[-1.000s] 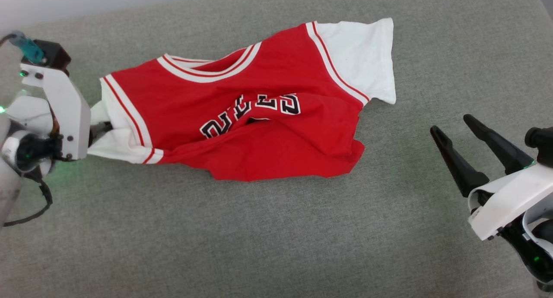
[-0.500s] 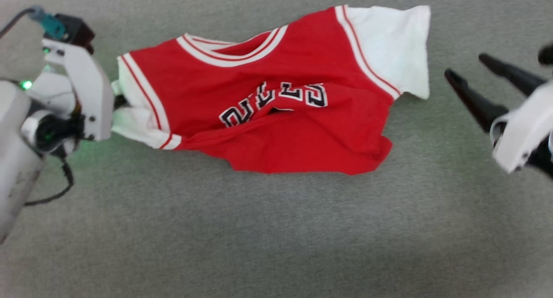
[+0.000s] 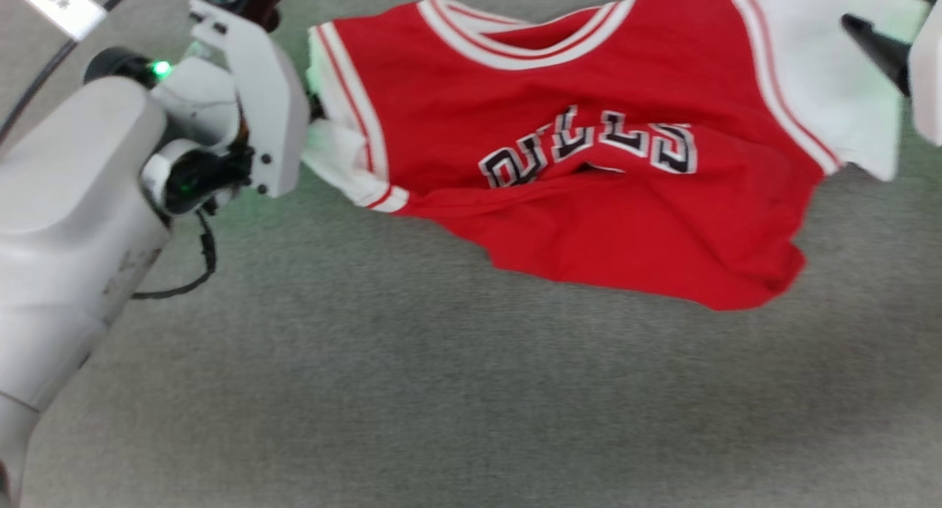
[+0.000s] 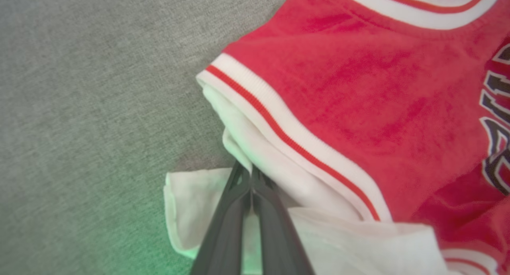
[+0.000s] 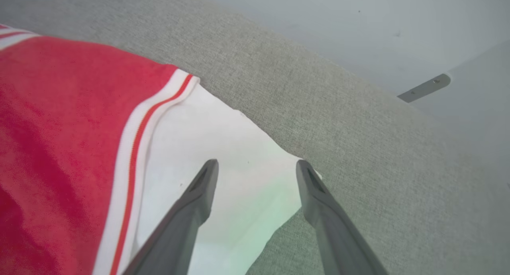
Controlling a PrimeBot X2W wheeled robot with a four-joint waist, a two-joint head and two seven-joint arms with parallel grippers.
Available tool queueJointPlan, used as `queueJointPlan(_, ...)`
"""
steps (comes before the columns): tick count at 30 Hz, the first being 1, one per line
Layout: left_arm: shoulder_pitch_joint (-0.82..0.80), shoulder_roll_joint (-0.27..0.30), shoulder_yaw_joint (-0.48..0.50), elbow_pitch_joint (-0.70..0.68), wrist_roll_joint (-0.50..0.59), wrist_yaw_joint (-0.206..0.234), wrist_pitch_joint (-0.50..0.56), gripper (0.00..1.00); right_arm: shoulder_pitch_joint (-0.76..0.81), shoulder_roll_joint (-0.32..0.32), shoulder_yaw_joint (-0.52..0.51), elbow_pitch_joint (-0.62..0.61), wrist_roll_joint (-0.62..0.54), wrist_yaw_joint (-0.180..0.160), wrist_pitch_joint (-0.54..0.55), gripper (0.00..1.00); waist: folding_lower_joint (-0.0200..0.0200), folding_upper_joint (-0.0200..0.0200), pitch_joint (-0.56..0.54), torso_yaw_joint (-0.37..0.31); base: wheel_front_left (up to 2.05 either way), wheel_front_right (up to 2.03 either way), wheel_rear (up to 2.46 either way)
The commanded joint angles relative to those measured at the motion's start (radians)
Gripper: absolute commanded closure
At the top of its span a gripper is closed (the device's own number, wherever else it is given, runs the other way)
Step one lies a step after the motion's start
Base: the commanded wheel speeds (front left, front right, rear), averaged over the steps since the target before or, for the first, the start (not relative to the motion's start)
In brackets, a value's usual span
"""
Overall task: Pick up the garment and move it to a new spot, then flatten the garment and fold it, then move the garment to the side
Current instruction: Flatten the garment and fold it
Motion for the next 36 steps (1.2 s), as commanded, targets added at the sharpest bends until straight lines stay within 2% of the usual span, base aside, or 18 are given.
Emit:
queueJointPlan(1, 0.034, -0.025, -0.035, 0.003, -0.006, -0.003, 0.007, 1.0, -0.023, -0.011, 0.015, 0.007, 0.004, -0.001, -0.007, 0.0, 0.0, 0.0, 0.049, 0.067, 0.0, 0.0, 0.0)
queueJointPlan(3, 0.018, -0.033, -0.077, -0.005, -0.02, -0.003, -0.01, 1.0, -0.067, -0.019, 0.088, 0.072, 0.044, -0.001, -0.027, 0.0, 0.0, 0.0, 0.056, 0.093, 0.0, 0.0, 0.0)
queueJointPlan(4, 0.018, -0.033, -0.077, -0.005, -0.02, -0.003, -0.01, 1.0, -0.067, -0.019, 0.088, 0.072, 0.044, -0.001, -0.027, 0.0, 0.0, 0.0, 0.056, 0.093, 0.0, 0.0, 0.0)
queueJointPlan(7, 0.0, -0.029, -0.133, -0.008, -0.039, -0.003, -0.028, 1.0, -0.097, -0.038, 0.189, 0.119, 0.123, -0.001, 0.001, 0.0, 0.0, 0.0, 0.06, 0.108, 0.0, 0.0, 0.0)
queueJointPlan(11, -0.016, -0.028, -0.166, -0.011, -0.058, -0.003, -0.047, 1.0, -0.096, -0.044, 0.247, 0.136, 0.184, 0.0, 0.004, 0.0, 0.0, 0.0, 0.061, 0.111, 0.0, 0.0, 0.0)
queueJointPlan(12, -0.02, -0.029, -0.177, -0.011, -0.066, -0.003, -0.052, 1.0, -0.098, -0.049, 0.264, 0.142, 0.197, 0.0, -0.003, 0.24, 0.0, 0.0, 0.061, 0.111, 0.0, 0.0, 0.0)
queueJointPlan(13, -0.024, -0.031, -0.185, -0.011, -0.073, -0.003, -0.058, 1.0, -0.1, -0.052, 0.279, 0.147, 0.209, 0.0, -0.012, 0.57, 0.0, 0.0, 0.059, 0.111, 0.0, 0.0, 0.0)
queueJointPlan(15, -0.03, -0.033, -0.198, -0.007, -0.089, -0.003, -0.069, 1.0, -0.103, -0.061, 0.307, 0.164, 0.235, 0.0, -0.021, 1.0, 0.0, 0.0, 0.054, 0.109, 0.0, 0.0, 0.0)
queueJointPlan(25, -0.049, -0.044, -0.232, -0.003, -0.145, -0.003, -0.143, 1.0, -0.17, -0.074, 0.379, 0.211, 0.308, -0.001, -0.119, 1.0, 0.0, 0.0, 0.027, 0.096, 0.0, 0.0, 0.0)
queueJointPlan(28, -0.069, -0.043, -0.22, 0.011, -0.156, -0.003, -0.225, 1.0, -0.205, -0.062, 0.376, 0.222, 0.32, -0.001, -0.195, 1.0, 0.0, 0.0, 0.006, 0.089, 0.0, 0.0, 0.0)
queueJointPlan(31, -0.101, -0.041, -0.195, 0.053, -0.15, -0.003, -0.342, 1.0, -0.221, -0.022, 0.337, 0.273, 0.359, -0.001, -0.276, 1.0, 0.0, 0.0, -0.024, 0.079, 0.0, 0.0, 0.0)
queueJointPlan(36, -0.144, -0.077, -0.129, 0.145, -0.207, -0.002, -0.482, 1.0, -0.293, 0.041, 0.294, 0.397, 0.35, -0.001, -0.404, 1.0, 0.0, 0.0, -0.078, 0.062, 0.0, 0.0, 0.0)
